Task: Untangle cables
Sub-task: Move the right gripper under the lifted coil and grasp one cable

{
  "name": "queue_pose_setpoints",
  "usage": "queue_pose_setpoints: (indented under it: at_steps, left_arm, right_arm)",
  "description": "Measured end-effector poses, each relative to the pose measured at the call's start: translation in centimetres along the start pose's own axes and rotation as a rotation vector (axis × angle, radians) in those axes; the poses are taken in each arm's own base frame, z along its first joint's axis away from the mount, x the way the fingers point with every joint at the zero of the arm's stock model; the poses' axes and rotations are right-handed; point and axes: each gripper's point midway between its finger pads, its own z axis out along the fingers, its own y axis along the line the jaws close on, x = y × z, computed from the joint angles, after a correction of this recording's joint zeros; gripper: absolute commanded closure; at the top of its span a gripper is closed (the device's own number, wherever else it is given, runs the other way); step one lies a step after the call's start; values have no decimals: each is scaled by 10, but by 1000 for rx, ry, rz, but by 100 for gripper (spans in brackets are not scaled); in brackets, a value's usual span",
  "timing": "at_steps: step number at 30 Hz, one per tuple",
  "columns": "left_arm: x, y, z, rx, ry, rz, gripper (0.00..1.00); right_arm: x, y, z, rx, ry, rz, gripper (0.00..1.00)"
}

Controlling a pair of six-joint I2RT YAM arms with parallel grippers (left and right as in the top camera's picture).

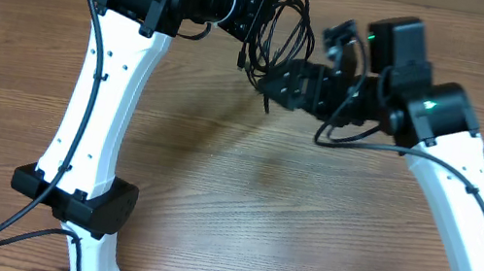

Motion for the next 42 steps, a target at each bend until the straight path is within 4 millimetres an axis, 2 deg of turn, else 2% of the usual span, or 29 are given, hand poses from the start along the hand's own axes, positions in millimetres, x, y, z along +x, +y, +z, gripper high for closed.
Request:
queue_pose_setpoints:
  at_steps: [4, 8, 13, 20, 23, 24, 29, 33, 39, 42]
  left_arm:
    - [0, 0, 0, 0, -1, 0, 96]
    - [0, 0, 0, 0, -2, 1, 95]
    - [-1, 0, 0, 0, -5, -1, 96]
    - [-6, -4, -3, 13, -27, -17, 96]
    - [-9, -8, -8, 27, -45, -13, 95]
    - [-11, -10, -11, 31, -56, -9, 95]
    - [-19, -20, -28, 44, -105, -6, 95]
    - [-21, -23, -37, 44, -123, 2, 93]
    - [-19, -16, -37, 4, -116, -6, 91]
    - [-15, -6, -36, -54, -99, -20, 96]
  right_arm:
    - [12, 8, 15, 55, 12, -45, 0]
    - [15, 6, 22, 125, -3, -77, 3]
    - [9, -7, 23, 253, -63, -102, 5]
    - [-10, -23, 19, 376, -159, -134, 6]
    - [-17, -29, 24, 395, -174, -143, 18]
    - [-19, -32, 28, 403, -174, -144, 25]
    - [-19, -50, 49, 440, -134, -138, 65]
    - [-21, -54, 53, 447, -135, -131, 96]
    - [-20, -55, 53, 455, -129, -132, 96]
    - [-16, -58, 52, 465, -113, -125, 96]
